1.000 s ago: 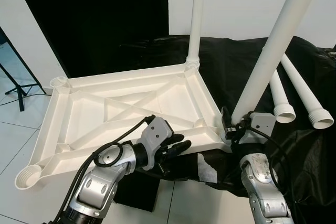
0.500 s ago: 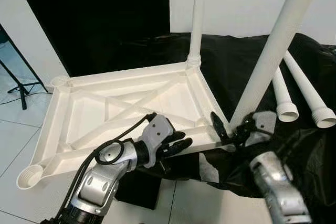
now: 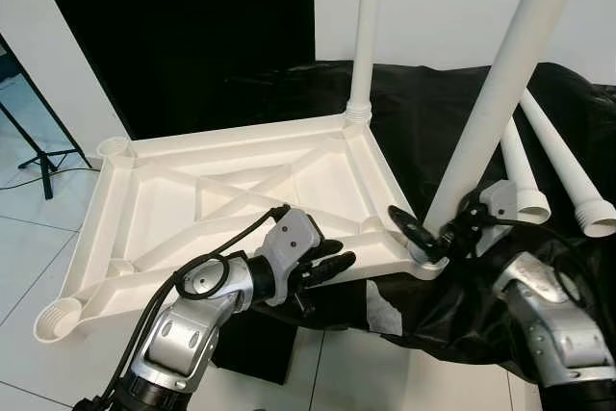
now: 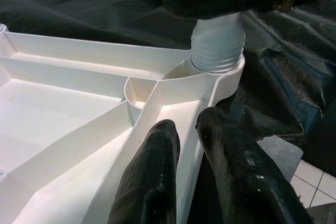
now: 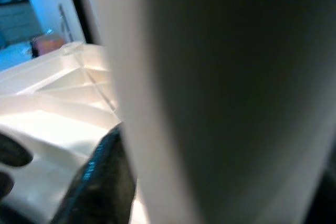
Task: Building children table
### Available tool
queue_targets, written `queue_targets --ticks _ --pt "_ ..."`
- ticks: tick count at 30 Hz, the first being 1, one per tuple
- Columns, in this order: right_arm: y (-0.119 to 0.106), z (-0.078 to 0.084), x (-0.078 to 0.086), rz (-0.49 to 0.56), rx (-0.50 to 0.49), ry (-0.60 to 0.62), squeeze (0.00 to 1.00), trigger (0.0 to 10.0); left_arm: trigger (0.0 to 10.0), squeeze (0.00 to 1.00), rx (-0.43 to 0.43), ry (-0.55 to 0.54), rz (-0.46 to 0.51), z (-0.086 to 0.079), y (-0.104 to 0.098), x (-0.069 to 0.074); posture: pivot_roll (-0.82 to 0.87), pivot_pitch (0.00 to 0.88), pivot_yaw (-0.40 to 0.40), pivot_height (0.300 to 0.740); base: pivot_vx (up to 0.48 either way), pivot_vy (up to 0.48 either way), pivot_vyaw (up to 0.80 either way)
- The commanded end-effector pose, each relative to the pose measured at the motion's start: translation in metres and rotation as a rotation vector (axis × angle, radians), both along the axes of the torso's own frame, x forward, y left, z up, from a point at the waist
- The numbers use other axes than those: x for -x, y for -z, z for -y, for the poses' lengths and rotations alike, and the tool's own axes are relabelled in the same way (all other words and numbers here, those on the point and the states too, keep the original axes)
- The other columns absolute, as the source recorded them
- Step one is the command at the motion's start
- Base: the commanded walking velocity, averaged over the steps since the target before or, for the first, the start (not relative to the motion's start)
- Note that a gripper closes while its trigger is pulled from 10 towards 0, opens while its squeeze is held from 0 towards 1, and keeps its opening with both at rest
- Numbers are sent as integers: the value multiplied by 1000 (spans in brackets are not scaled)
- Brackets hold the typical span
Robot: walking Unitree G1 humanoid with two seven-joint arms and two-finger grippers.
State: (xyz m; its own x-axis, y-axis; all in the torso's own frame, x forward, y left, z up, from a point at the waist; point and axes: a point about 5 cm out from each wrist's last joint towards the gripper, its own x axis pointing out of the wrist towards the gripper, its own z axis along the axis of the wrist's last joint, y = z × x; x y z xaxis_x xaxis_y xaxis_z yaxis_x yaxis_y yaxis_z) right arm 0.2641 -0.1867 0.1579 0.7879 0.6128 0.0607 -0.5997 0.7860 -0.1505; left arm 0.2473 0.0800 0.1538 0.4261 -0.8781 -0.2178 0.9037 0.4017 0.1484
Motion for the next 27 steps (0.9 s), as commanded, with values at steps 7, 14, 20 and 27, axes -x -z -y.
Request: queue_targets --ticks 7,14,20,27 --pt "12 7 11 -89 0 -72 0 0 10000 0 -3 -38 12 -1 -3 -3 29 0 25 740 0 0 0" --pt "21 8 14 -122 -38 -8 0 0 10000 0 -1 -34 14 0 -4 -2 27 0 31 740 0 0 0" --pt "22 -8 11 -101 -97 150 0 10000 10000 0 14 -65 9 4 -3 -3 27 0 30 740 0 0 0" --pt "29 -25 7 -73 -79 364 0 10000 10000 0 33 -114 12 8 -1 -6 26 0 34 740 0 0 0"
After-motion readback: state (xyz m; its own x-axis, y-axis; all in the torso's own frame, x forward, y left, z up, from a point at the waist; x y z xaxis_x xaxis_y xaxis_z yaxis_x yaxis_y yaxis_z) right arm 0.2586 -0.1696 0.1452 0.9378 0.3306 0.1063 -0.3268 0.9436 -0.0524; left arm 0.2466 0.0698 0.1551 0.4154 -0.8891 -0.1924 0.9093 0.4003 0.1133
